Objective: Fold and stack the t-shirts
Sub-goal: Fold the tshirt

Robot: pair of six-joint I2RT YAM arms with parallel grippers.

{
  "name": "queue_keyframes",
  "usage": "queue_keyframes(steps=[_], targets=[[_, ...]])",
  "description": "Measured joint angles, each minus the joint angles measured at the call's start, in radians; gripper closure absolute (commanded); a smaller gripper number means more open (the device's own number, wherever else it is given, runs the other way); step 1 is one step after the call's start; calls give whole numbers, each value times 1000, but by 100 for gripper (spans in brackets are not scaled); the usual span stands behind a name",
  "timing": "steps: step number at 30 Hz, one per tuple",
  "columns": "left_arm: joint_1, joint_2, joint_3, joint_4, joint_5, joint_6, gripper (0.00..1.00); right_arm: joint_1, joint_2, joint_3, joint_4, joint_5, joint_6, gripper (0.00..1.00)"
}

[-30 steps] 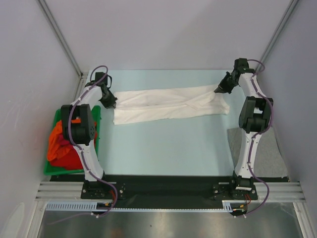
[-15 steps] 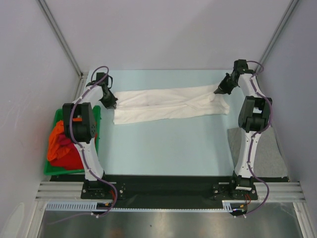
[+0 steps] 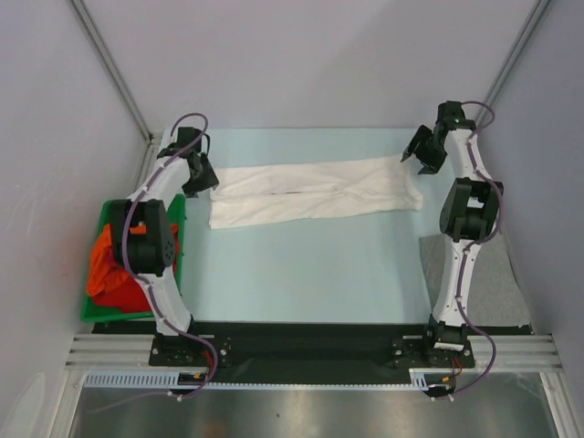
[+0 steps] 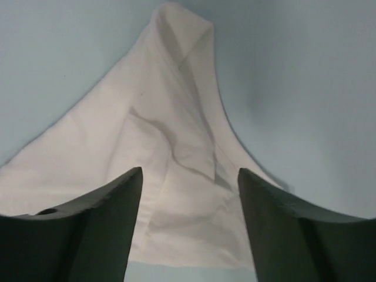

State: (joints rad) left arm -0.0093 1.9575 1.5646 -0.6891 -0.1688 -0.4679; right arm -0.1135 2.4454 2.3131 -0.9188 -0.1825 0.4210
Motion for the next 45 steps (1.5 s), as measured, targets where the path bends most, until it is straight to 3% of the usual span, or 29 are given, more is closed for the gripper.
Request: queue_keyframes(steps=[5,9,10,12,17,24,29,37,45], targets=[[-116,-184,-137,43,50,26,37,14,-252,-351,40,21,-33,23],[-178,-219,-226,96,160,27,50,99,-372,-494,111,-41,-29,31],[-179,-203,-230,97,193,27,52,134,-380,-508,139,-60,-21,44],[-174,-150,-228,120,249,27,54,211,-377,-527,197,-91,-5,53],[-167,14,-184,145,375,24,55,374,-321,-539,267,-107,35,59],[-168,74,-92,143,418,32,54,434,-203,-532,286,-103,69,82],[-167,78,-63,142,417,52,54,430,-164,-510,298,-104,97,86],[-140,118,-43,101,403,77,54,433,-141,-434,304,-88,119,84],[-71,207,97,64,390,87,53,434,-44,-298,280,-86,121,81]])
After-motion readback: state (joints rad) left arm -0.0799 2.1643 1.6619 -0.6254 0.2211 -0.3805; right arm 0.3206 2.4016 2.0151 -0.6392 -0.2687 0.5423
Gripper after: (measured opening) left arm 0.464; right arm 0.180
